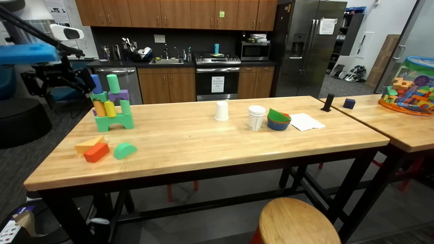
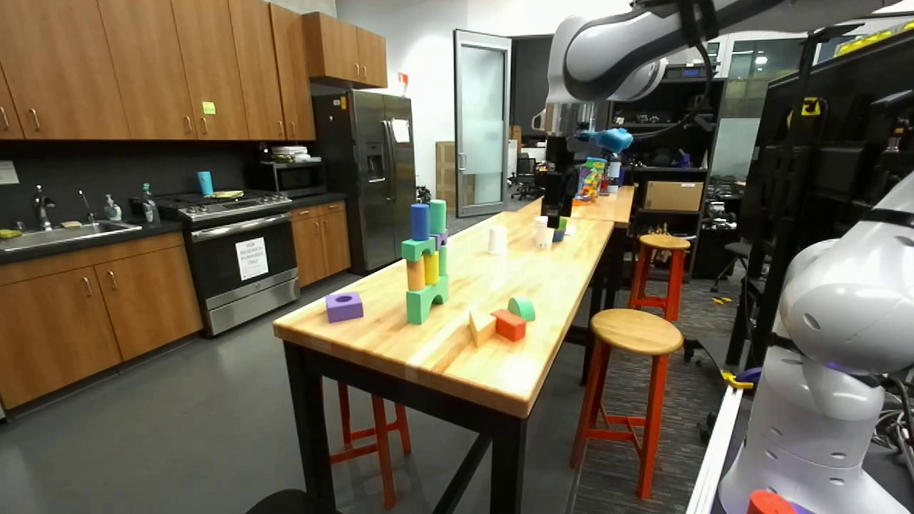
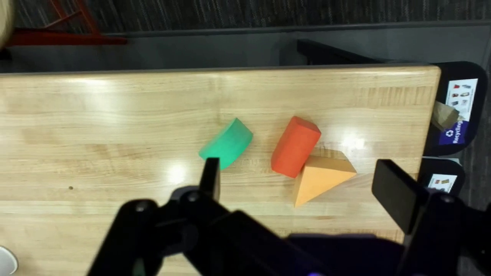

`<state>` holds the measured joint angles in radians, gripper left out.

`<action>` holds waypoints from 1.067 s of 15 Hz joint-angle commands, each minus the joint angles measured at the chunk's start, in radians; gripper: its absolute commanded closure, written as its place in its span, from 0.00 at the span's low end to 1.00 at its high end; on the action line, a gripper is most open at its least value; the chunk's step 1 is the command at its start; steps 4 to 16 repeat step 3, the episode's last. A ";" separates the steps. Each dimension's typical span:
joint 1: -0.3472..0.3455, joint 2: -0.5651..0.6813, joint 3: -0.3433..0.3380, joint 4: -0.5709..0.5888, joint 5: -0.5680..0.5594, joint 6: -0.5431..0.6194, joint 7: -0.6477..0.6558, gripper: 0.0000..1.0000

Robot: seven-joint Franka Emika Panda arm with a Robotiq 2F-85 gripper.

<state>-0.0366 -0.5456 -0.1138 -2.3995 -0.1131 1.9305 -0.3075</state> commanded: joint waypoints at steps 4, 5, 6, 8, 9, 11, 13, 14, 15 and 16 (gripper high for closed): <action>0.005 -0.003 -0.003 0.008 -0.005 -0.012 0.001 0.00; 0.005 -0.003 -0.003 0.008 -0.005 -0.012 0.001 0.00; 0.005 -0.003 -0.003 0.008 -0.005 -0.012 0.001 0.00; 0.005 -0.003 -0.003 0.008 -0.005 -0.012 0.001 0.00; 0.005 -0.003 -0.003 0.008 -0.005 -0.012 0.001 0.00; 0.005 -0.003 -0.003 0.008 -0.005 -0.012 0.001 0.00; 0.005 -0.003 -0.003 0.008 -0.005 -0.012 0.001 0.00; 0.005 -0.003 -0.003 0.008 -0.005 -0.012 0.001 0.00; 0.005 -0.003 -0.003 0.008 -0.005 -0.012 0.001 0.00; 0.005 -0.003 -0.003 0.008 -0.005 -0.012 0.001 0.00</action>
